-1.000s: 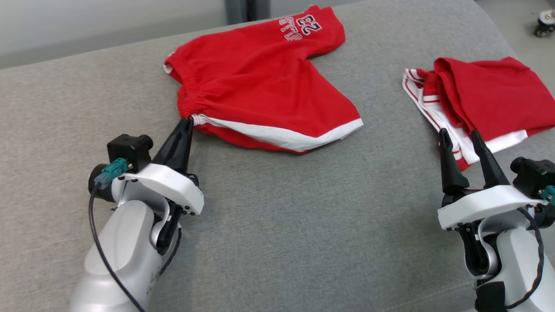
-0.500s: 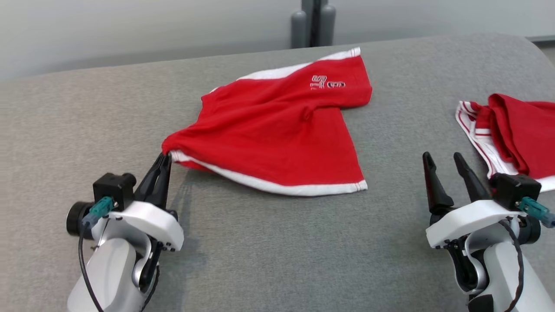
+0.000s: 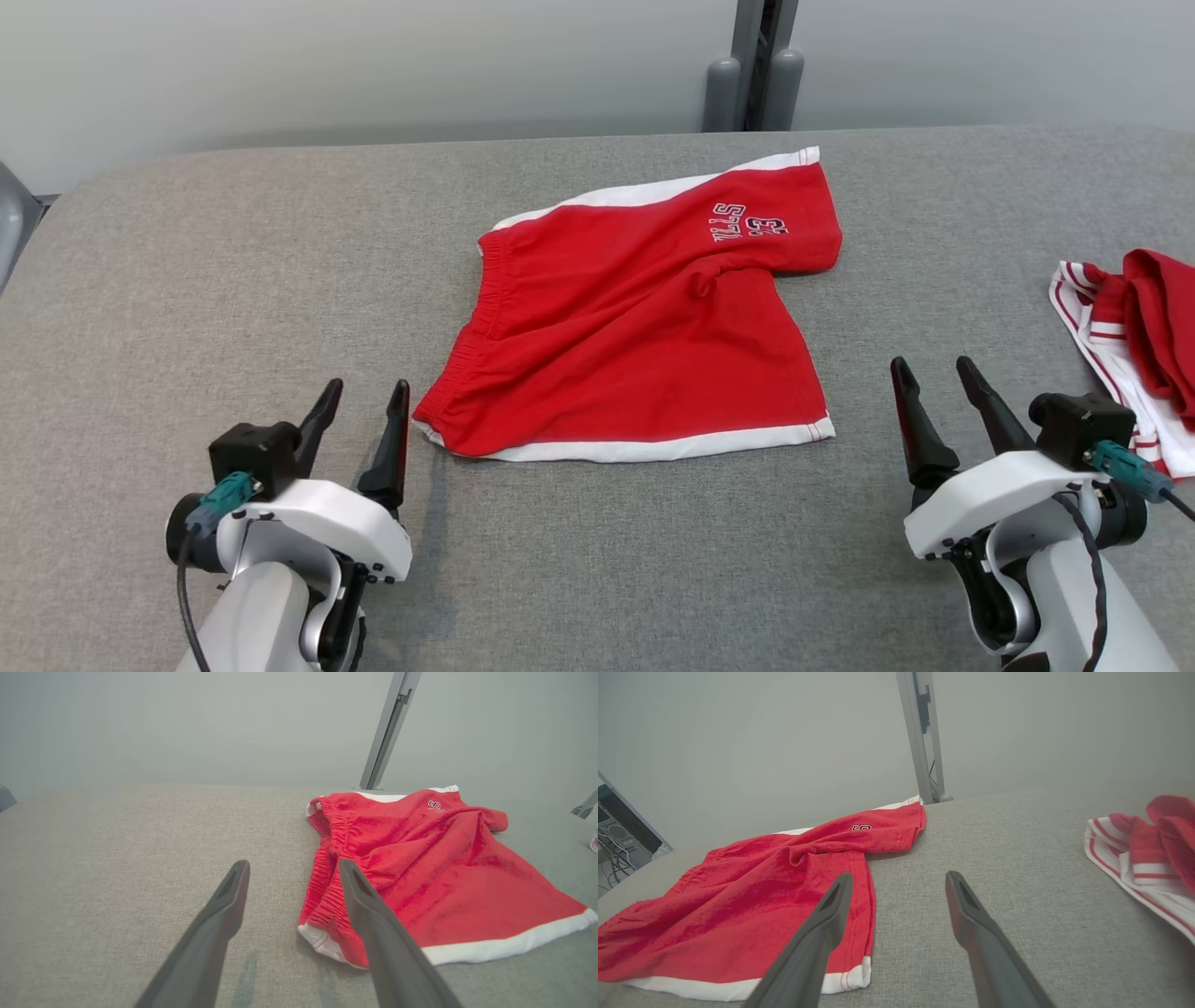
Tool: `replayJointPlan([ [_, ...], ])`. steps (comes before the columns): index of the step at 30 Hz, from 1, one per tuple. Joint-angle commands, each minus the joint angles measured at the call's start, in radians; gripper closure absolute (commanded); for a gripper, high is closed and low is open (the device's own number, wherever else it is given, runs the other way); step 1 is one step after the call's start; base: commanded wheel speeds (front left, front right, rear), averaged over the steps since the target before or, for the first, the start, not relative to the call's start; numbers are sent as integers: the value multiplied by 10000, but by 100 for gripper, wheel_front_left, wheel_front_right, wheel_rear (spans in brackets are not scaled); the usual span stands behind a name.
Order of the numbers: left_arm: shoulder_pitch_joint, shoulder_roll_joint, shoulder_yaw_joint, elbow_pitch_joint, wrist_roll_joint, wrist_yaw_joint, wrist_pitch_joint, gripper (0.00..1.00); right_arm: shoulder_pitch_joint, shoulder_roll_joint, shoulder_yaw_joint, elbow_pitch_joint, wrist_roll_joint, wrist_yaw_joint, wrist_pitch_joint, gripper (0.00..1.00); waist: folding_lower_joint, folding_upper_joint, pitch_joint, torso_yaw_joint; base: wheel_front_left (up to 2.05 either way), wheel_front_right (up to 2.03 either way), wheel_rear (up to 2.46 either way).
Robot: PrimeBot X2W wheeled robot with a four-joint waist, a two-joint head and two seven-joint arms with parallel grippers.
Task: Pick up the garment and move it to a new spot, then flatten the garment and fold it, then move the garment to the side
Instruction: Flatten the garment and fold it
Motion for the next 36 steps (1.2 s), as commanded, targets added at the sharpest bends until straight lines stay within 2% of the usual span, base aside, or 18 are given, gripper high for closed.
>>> replayJointPlan([
  [1,131,24,141,-126,-72,99,-118,0,121,-26,8,-8,27,0,15,0,0,0,-9,42,0,0,0],
  [12,984,-241,685,-866,-281,246,-407,0,523,44,-17,624,793,0,129,0,0,0,-158,230,0,0,0],
  [15,1175,-352,679,-935,-219,219,-408,0,495,51,135,1026,652,0,89,0,0,0,-168,392,0,0,0],
  [31,1237,-617,562,-888,39,47,-410,0,-621,48,460,3126,1326,0,209,0,0,0,27,1284,0,0,0],
  [32,1226,-633,563,-877,32,57,-410,0,-692,50,501,3246,1432,0,259,55,0,0,37,1311,0,0,0],
  [33,1217,-650,566,-861,9,44,-410,0,-788,55,548,3335,1375,0,156,85,0,0,50,1327,0,0,0],
  [34,1209,-659,570,-834,-28,21,-408,0,-862,50,578,3450,1233,0,78,100,0,0,62,1336,0,0,0],
  [36,1183,-679,590,-797,-118,-43,-410,0,-986,22,662,3627,1004,0,-90,100,0,0,99,1316,0,0,0],
])
